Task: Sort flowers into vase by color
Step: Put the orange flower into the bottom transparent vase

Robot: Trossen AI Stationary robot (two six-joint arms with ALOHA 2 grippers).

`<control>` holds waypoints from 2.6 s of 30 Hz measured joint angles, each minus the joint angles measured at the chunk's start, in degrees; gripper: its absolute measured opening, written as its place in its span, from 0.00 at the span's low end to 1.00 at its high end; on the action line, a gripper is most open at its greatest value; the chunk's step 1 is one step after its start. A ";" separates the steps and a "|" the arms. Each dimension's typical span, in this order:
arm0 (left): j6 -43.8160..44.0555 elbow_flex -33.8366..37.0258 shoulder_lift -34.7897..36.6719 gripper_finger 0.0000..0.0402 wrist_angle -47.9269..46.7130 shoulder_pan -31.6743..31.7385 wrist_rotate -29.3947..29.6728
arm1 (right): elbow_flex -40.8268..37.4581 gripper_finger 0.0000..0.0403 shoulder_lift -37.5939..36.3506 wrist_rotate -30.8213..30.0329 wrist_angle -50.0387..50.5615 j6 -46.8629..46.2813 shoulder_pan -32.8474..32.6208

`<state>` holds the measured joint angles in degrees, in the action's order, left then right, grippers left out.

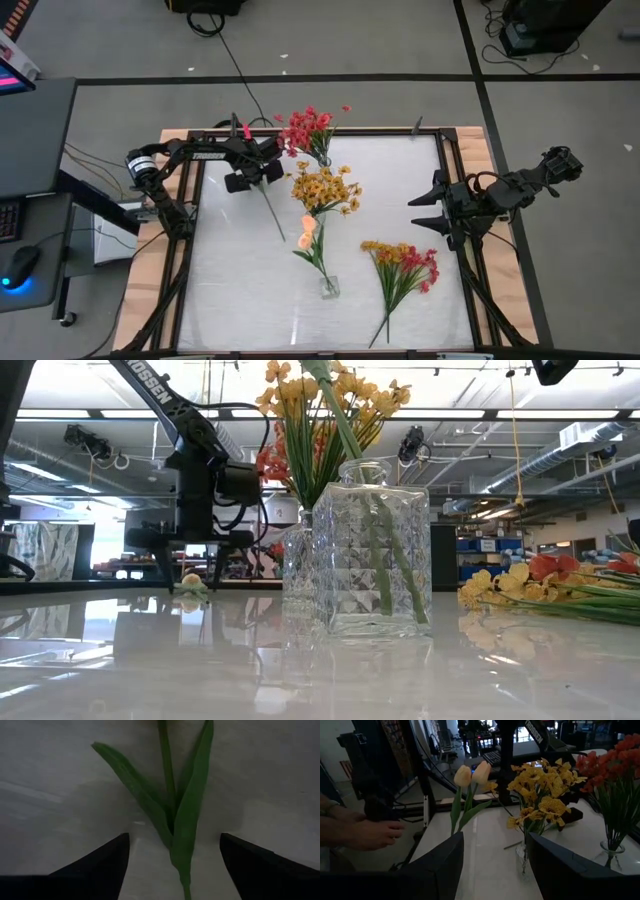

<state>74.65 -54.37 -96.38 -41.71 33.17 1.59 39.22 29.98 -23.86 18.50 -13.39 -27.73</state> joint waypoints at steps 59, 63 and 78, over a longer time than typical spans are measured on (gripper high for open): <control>-5.27 0.02 2.49 0.11 -0.34 1.11 0.19 | 0.00 0.56 0.02 0.00 0.02 0.00 0.00; -5.72 0.04 3.20 0.11 -0.72 1.26 0.19 | 0.00 0.56 0.00 0.00 0.02 0.00 0.00; -8.76 0.02 11.58 0.11 -2.43 3.03 0.84 | 0.00 0.56 0.02 -0.02 0.00 0.00 0.02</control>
<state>65.89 -54.35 -84.80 -44.14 36.20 2.43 39.22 30.00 -23.88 18.50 -13.39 -27.70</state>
